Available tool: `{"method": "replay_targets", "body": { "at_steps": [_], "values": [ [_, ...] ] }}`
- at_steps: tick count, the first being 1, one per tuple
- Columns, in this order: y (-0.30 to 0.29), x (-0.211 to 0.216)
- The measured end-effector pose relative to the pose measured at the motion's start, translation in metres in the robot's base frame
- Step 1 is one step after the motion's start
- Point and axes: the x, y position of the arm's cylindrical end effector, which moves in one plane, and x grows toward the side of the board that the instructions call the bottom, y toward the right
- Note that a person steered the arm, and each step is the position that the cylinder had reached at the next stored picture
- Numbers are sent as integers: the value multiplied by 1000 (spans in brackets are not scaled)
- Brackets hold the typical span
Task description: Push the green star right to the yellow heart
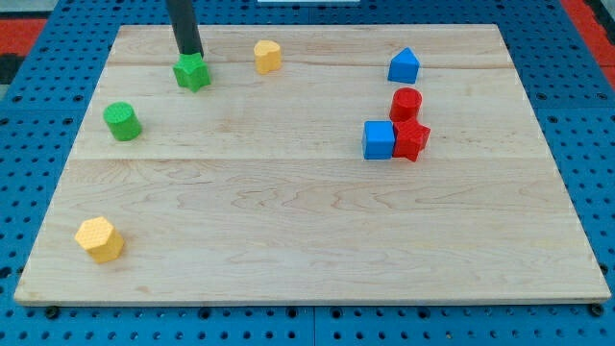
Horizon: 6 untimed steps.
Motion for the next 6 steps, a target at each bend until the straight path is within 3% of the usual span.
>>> {"method": "replay_targets", "body": {
  "at_steps": [1,3,5,6],
  "values": [
    [-64,27],
    [35,38],
    [81,25],
    [3,93]
  ]
}}
